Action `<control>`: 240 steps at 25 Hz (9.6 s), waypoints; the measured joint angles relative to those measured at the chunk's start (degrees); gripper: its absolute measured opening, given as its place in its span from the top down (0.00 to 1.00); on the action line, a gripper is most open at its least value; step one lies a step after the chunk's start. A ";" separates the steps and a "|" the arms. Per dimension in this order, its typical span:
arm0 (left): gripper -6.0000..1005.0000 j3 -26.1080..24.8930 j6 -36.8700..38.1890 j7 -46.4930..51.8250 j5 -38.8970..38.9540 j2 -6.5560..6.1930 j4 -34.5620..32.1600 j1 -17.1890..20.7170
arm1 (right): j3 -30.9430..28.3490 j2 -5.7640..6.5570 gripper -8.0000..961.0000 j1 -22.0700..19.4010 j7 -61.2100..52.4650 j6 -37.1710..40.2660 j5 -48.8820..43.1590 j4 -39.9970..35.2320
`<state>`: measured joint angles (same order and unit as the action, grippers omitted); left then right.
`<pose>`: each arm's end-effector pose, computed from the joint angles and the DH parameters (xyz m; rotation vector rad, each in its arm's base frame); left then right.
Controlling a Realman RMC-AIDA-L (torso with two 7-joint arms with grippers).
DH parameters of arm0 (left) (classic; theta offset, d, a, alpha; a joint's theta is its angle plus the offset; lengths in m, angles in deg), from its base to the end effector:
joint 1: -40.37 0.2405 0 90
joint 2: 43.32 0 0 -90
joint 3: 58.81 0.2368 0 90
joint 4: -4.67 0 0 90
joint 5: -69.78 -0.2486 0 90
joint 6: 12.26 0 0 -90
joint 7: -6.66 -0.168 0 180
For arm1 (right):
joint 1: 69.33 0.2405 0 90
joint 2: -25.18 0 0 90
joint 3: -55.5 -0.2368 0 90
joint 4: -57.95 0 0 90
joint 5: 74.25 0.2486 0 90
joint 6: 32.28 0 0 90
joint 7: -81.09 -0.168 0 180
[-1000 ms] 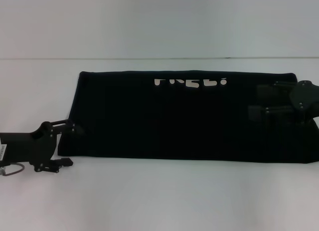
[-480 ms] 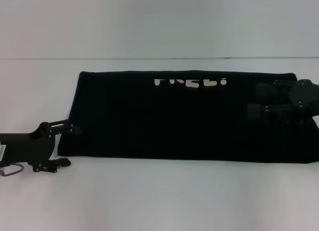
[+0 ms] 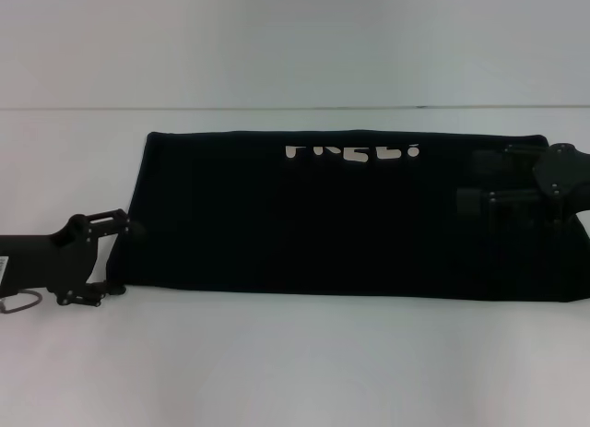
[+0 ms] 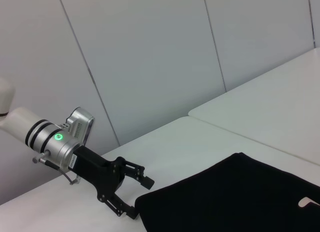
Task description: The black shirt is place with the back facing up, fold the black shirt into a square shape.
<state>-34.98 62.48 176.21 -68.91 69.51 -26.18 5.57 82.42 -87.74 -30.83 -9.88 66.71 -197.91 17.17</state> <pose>-0.3499 0.3848 0.0255 -1.3229 -2.5085 -0.6287 0.2389 0.3911 0.0638 -2.7416 0.6944 0.6995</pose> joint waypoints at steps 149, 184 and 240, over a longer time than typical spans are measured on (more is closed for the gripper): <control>0.94 -3.59 -0.90 -33.69 0.63 -0.06 -3.56 5.39 | -0.20 -1.93 0.05 -0.04 -2.47 -0.39 3.64 0.68; 0.93 -1.06 3.76 -37.85 3.42 11.49 9.40 -23.47 | -8.76 2.82 0.07 -9.46 -2.78 -6.89 9.77 0.80; 0.07 11.05 21.35 -90.03 13.94 7.17 -3.46 -3.02 | 10.04 0.90 0.18 6.76 -31.97 -29.50 -7.89 19.51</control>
<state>-23.93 83.83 86.18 -54.97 76.67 -29.64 2.55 92.46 -86.84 -24.07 -41.85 37.21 -205.81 36.68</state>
